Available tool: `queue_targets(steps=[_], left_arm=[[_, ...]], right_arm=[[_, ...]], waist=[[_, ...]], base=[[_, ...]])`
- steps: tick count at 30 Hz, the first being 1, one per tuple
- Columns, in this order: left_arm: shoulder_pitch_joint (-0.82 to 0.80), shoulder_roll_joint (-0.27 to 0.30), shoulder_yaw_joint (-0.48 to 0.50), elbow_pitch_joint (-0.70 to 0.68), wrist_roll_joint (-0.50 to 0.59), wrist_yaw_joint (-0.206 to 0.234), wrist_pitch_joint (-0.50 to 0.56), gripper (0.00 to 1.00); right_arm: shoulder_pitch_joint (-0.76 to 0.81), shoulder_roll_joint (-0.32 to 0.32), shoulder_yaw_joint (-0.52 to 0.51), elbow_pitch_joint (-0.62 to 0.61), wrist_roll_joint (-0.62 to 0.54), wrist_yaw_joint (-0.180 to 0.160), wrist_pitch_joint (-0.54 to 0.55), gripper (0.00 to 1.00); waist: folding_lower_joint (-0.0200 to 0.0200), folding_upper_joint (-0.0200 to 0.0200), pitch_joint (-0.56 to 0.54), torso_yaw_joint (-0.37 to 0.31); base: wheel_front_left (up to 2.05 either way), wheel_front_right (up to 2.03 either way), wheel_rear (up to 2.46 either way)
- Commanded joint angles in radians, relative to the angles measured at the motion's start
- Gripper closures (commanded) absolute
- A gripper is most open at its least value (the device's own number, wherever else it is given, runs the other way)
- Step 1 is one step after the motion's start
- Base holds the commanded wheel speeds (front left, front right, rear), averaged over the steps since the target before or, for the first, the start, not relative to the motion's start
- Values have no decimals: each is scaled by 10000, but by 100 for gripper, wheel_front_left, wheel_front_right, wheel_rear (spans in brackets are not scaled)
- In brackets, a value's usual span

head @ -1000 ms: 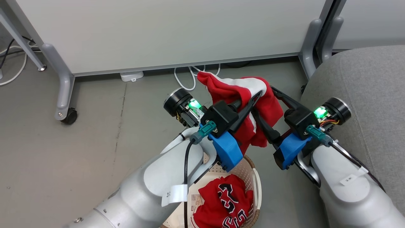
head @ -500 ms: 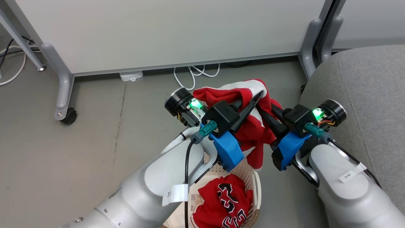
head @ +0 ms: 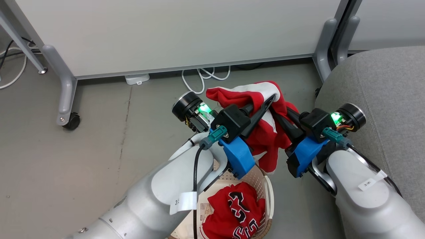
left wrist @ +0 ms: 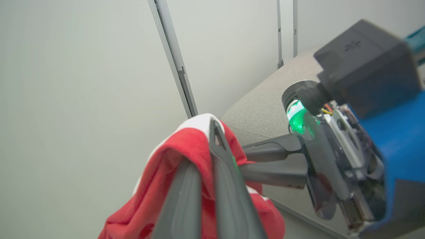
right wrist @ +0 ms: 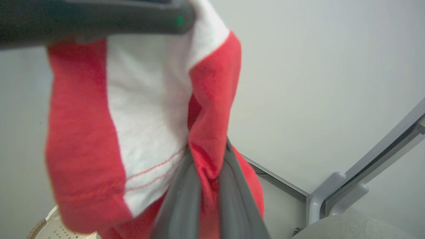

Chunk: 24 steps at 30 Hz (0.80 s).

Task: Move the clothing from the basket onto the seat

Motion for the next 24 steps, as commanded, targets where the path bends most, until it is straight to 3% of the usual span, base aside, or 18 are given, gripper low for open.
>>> queue_targets(steps=[1, 14, 24], left_arm=[[-67, -15, 82, 61, 18, 48, -50, 0], [50, -24, 131, 99, 48, 91, -50, 0], [212, 27, 58, 149, 88, 79, -49, 0]], right_arm=[[84, -4, -35, -71, 70, 1, -40, 100], [147, 94, -436, -215, 46, 1, -40, 100], [281, 25, -1346, -609, -174, 1, -40, 100]], waist=[[0, 0, 2, 8], [0, 0, 97, -63], [0, 0, 479, -635]], base=[[0, 0, 0], [0, 0, 0], [0, 0, 0]])
